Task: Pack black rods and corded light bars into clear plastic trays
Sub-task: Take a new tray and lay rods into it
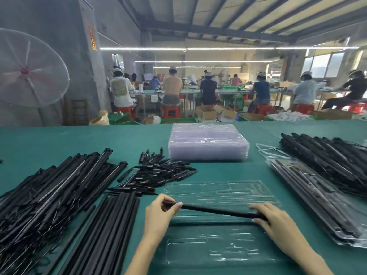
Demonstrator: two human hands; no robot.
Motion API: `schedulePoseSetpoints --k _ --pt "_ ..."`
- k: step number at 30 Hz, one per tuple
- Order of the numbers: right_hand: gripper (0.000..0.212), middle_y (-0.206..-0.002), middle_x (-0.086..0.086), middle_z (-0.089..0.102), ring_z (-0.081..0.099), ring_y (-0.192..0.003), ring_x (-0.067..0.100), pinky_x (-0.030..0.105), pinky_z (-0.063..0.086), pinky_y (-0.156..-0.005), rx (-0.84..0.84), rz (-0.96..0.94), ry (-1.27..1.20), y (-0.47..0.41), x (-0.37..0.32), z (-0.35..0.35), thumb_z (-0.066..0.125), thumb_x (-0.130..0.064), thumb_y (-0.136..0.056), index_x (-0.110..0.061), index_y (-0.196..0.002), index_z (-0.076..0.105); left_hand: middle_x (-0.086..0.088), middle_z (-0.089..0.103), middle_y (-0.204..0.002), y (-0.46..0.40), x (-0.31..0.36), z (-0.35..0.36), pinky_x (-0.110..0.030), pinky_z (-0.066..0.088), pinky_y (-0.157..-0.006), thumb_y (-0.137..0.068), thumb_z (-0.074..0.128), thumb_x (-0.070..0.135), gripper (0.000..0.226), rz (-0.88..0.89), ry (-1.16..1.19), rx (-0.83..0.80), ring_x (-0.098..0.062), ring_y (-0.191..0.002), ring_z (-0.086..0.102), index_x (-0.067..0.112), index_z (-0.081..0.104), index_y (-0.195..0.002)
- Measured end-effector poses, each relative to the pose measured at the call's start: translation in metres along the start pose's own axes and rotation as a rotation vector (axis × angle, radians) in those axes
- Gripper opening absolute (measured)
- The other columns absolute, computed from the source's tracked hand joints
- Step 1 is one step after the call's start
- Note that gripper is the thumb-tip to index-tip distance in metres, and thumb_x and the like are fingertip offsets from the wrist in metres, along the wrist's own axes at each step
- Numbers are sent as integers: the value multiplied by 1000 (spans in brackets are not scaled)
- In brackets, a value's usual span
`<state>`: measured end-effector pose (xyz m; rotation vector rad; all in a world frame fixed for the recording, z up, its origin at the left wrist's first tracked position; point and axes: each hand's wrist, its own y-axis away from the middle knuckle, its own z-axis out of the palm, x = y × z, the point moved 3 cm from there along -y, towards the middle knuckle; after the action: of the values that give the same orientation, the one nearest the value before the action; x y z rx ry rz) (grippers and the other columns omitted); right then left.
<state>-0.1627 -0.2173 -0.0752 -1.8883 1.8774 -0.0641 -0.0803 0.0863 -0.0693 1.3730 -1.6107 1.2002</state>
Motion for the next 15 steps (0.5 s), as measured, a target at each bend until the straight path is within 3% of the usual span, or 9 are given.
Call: schedulePoseSetpoints --k 4,7,11,15 --pt "18 -87 -18 59 60 -82 10 29 49 -69 31 67 -101 0 3 0 80 -17 -76 -24 -87 68 11 66 -67 1 -7 -2 -7 39 -60 -76 79 17 12 70 -144 -4 10 -62 56 20 67 -75" --pt "15 -84 -10 59 61 -81 20 39 49 -71 61 129 -76 3 5 1 82 -17 -71 -22 -82 72 14 63 -73 2 -11 -2 -7 39 -64 -83 71 9 19 84 -184 -1 2 -69 57 26 64 -82" --pt "24 -85 -1 62 59 -84 28 43 46 -72 114 186 -10 6 9 0 81 -6 -71 -21 -89 76 12 58 -79 3 -14 -1 -17 42 -72 -83 72 14 20 135 -269 17 -8 -76 54 30 60 -80" --pt "26 -89 1 64 61 -90 28 38 46 -79 100 174 -104 4 10 1 72 6 -78 -12 -96 67 12 51 -86 6 -14 0 -30 43 -86 -83 72 20 12 168 -439 16 -9 -84 51 29 63 -85"
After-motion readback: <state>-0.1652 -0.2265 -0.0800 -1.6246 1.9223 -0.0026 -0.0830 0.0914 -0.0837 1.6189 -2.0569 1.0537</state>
